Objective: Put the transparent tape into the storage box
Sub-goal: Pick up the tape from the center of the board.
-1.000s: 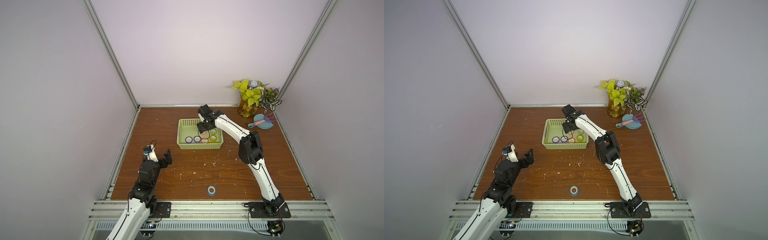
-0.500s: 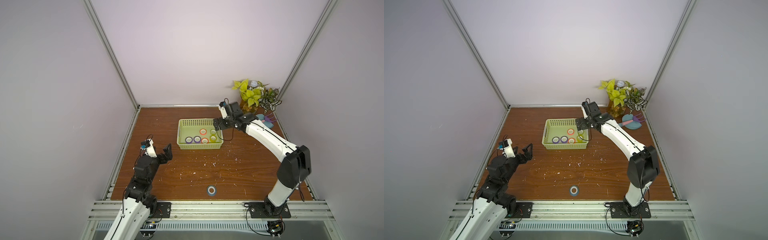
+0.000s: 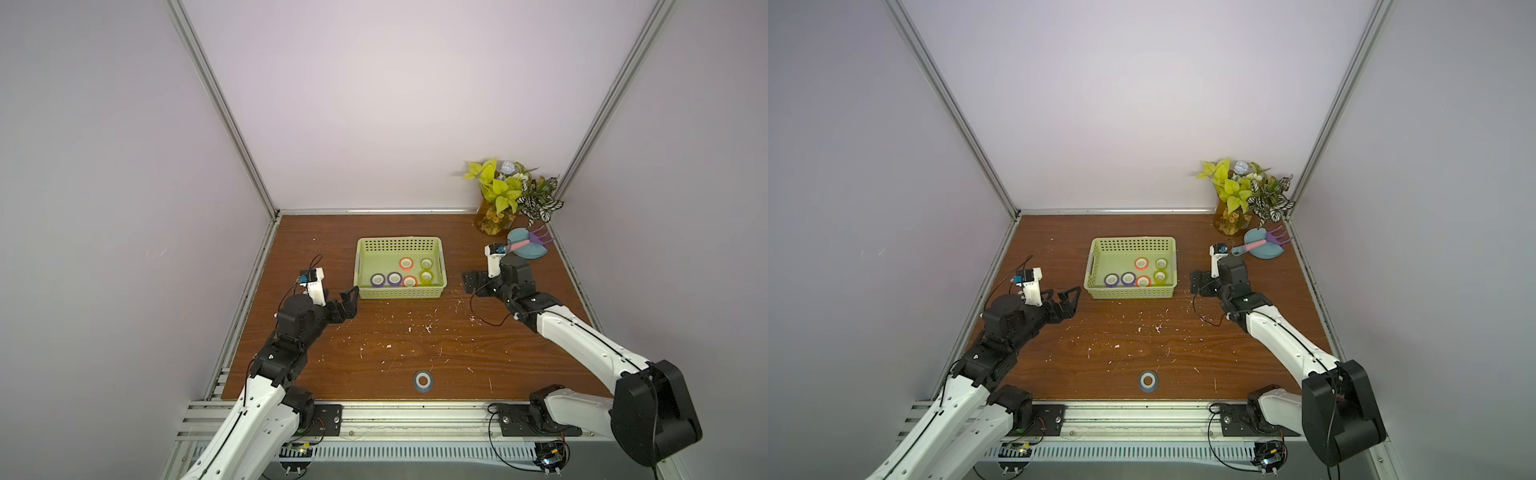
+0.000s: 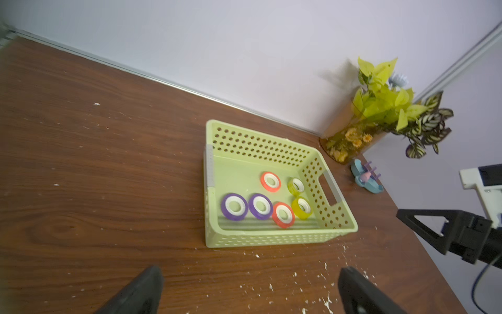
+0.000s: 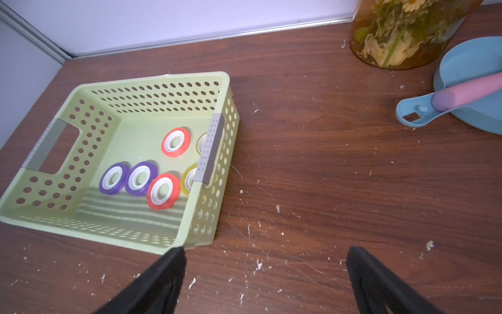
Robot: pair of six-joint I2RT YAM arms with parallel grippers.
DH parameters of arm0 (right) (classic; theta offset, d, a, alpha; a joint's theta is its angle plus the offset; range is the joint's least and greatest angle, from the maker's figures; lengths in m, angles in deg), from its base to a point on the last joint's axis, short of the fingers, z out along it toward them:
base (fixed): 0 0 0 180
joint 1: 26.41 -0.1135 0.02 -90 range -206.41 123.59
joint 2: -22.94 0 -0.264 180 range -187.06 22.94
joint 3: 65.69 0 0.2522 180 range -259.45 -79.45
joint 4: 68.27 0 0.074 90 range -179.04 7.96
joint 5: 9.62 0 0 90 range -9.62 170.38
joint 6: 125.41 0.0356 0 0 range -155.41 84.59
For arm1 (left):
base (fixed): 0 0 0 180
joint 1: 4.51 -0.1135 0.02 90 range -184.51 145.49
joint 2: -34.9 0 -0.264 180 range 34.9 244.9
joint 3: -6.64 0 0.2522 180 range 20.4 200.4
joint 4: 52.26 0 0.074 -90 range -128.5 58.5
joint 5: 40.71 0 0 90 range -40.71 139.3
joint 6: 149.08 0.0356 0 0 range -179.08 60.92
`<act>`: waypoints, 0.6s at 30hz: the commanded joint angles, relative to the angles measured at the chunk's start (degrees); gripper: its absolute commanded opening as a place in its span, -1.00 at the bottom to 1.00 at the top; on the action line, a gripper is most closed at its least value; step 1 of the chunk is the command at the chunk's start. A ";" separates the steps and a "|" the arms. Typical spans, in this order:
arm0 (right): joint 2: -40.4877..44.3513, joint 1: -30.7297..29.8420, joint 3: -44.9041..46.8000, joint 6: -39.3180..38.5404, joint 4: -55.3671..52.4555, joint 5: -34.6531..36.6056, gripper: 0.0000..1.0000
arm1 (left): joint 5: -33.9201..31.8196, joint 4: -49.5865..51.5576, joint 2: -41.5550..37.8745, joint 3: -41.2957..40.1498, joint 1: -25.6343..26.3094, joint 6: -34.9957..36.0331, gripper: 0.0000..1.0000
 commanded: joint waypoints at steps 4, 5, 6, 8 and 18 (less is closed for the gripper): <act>3.35 0.06 9.82 0.55 21.15 1.48 0.98 | 0.99 5.43 3.64 4.18 6.04 1.67 0.99; 3.42 0.04 11.01 0.71 22.54 2.18 0.98 | 0.57 6.03 4.26 4.71 7.70 1.85 0.99; 3.44 0.04 12.23 0.93 23.85 3.21 0.98 | -0.80 6.80 4.84 5.33 9.95 2.13 0.99; 3.73 0.01 13.68 1.83 24.88 5.41 0.98 | -3.48 8.46 6.74 6.69 14.30 2.63 1.00; 11.50 0.15 18.65 4.46 25.40 15.64 0.98 | -7.37 10.56 19.53 12.03 33.34 1.92 0.99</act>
